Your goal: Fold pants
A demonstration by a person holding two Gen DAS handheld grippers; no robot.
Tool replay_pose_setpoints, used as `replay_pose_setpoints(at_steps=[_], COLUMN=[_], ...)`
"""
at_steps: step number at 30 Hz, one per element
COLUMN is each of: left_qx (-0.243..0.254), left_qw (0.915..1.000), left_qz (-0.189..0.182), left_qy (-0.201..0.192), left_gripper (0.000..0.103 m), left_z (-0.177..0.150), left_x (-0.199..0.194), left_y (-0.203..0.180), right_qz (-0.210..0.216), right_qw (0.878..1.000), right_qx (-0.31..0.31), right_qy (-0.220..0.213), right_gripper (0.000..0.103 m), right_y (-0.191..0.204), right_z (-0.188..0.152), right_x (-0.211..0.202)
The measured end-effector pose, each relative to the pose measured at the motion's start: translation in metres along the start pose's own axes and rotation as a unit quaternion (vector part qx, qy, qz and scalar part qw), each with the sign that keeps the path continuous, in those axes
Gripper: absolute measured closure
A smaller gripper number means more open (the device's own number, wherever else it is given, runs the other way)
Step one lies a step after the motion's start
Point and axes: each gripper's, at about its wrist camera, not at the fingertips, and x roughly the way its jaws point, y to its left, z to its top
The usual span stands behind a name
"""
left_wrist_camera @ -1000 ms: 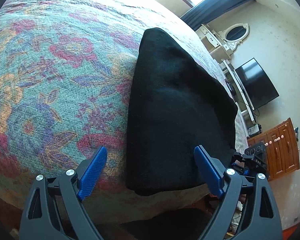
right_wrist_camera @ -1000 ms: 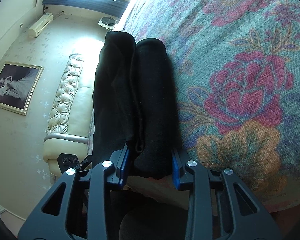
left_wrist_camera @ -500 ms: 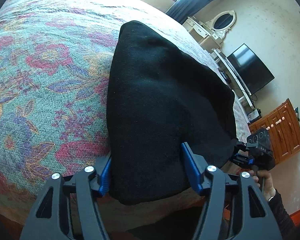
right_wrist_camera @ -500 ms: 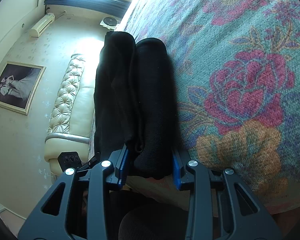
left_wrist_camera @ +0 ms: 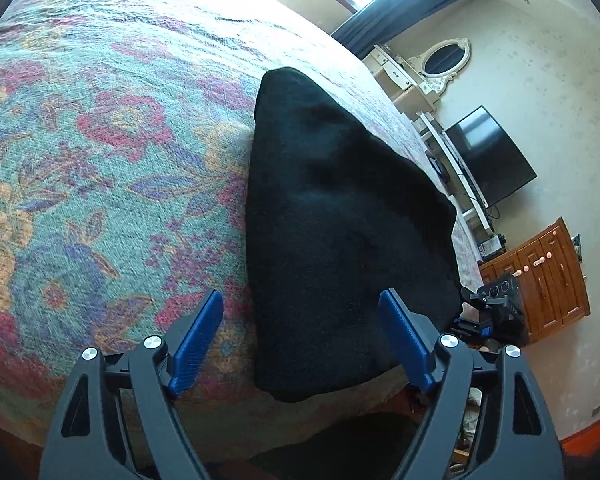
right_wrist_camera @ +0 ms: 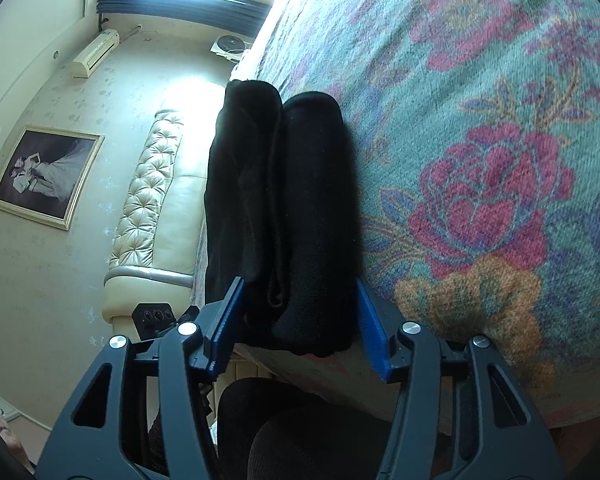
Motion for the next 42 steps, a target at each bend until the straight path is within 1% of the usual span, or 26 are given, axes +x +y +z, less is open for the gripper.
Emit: replay_pose_setpoints(at_steps=[3, 4, 8, 10, 11, 12, 14, 16, 17, 18, 21, 25, 27, 28, 29, 30, 31, 32, 33, 38, 42], left_qx=[-0.003, -0.007, -0.037, -0.036, -0.031, -0.027, -0.022, -0.023, -0.024, -0.025, -0.028, -0.016, -0.008, -0.003, 0.0, 0.001, 0.002, 0.001, 0.0, -0.011, -0.035], left_qw=[0.9999, 0.9998, 0.999, 0.9989, 0.999, 0.999, 0.999, 0.9989, 0.9987, 0.9986, 0.9983, 0.9983, 0.9982, 0.9981, 0.998, 0.9979, 0.9976, 0.9974, 0.9972, 0.9962, 0.9942], left_qz=[-0.007, -0.01, -0.023, -0.025, -0.027, -0.028, -0.031, -0.031, -0.035, -0.037, -0.042, -0.045, -0.045, -0.044, -0.044, -0.045, -0.048, -0.05, -0.052, -0.057, -0.072], left_qy=[-0.012, -0.013, 0.015, 0.016, 0.017, 0.02, 0.026, 0.027, 0.027, 0.028, 0.029, 0.036, 0.041, 0.043, 0.045, 0.047, 0.049, 0.051, 0.053, 0.064, 0.073], left_gripper=[0.022, 0.022, 0.022, 0.022, 0.022, 0.022, 0.021, 0.02, 0.019, 0.019, 0.018, 0.018, 0.018, 0.018, 0.018, 0.017, 0.016, 0.016, 0.016, 0.016, 0.016], left_z=[0.015, 0.021, 0.042, 0.05, 0.055, 0.061, 0.07, 0.08, 0.084, 0.088, 0.099, 0.107, 0.109, 0.11, 0.115, 0.116, 0.117, 0.119, 0.121, 0.127, 0.135], left_x=[-0.005, -0.003, 0.021, 0.033, 0.038, 0.045, 0.058, 0.068, 0.073, 0.077, 0.087, 0.097, 0.101, 0.102, 0.102, 0.103, 0.104, 0.104, 0.106, 0.109, 0.111], left_y=[0.014, 0.019, 0.032, 0.031, 0.029, 0.026, 0.023, 0.02, 0.019, 0.018, 0.016, 0.011, 0.009, 0.008, 0.011, 0.011, 0.011, 0.011, 0.011, 0.013, 0.018], right_qz=[-0.021, -0.029, -0.035, -0.019, -0.005, 0.008, 0.023, 0.042, 0.044, 0.042, 0.032, 0.036, 0.035, 0.031, 0.023, 0.013, 0.005, 0.001, 0.002, 0.011, 0.016], right_qw=[0.999, 0.999, 0.999, 0.999, 1.0, 1.0, 0.999, 0.999, 0.999, 0.999, 0.999, 0.998, 0.998, 0.998, 0.997, 0.997, 0.998, 0.998, 0.998, 0.998, 0.998], right_qx=[-0.021, -0.026, -0.028, -0.023, -0.018, -0.014, -0.009, -0.013, -0.017, -0.023, -0.036, -0.042, -0.052, -0.059, -0.065, -0.067, -0.064, -0.057, -0.051, -0.052, -0.053], right_qy=[-0.022, -0.025, -0.021, -0.018, -0.016, -0.015, -0.02, -0.015, -0.011, -0.008, -0.005, 0.001, 0.012, 0.017, 0.021, 0.022, 0.025, 0.029, 0.032, 0.023, 0.022], right_gripper=[0.03, 0.029, 0.027, 0.026, 0.023, 0.021, 0.021, 0.019, 0.015, 0.014, 0.014, 0.014, 0.014, 0.016, 0.025, 0.04, 0.047, 0.06, 0.067, 0.069, 0.069], right_y=[0.006, 0.007, 0.005, 0.004, 0.003, 0.003, 0.003, 0.005, 0.005, 0.007, 0.011, 0.016, 0.019, 0.022, 0.024, 0.025, 0.021, 0.016, 0.012, 0.008, 0.003], right_z=[0.017, 0.024, 0.051, 0.065, 0.073, 0.079, 0.093, 0.103, 0.107, 0.11, 0.12, 0.13, 0.132, 0.131, 0.132, 0.131, 0.132, 0.132, 0.131, 0.125, 0.123], right_x=[-0.009, -0.009, 0.005, 0.014, 0.018, 0.022, 0.028, 0.037, 0.041, 0.045, 0.054, 0.065, 0.07, 0.072, 0.074, 0.076, 0.078, 0.079, 0.08, 0.078, 0.074])
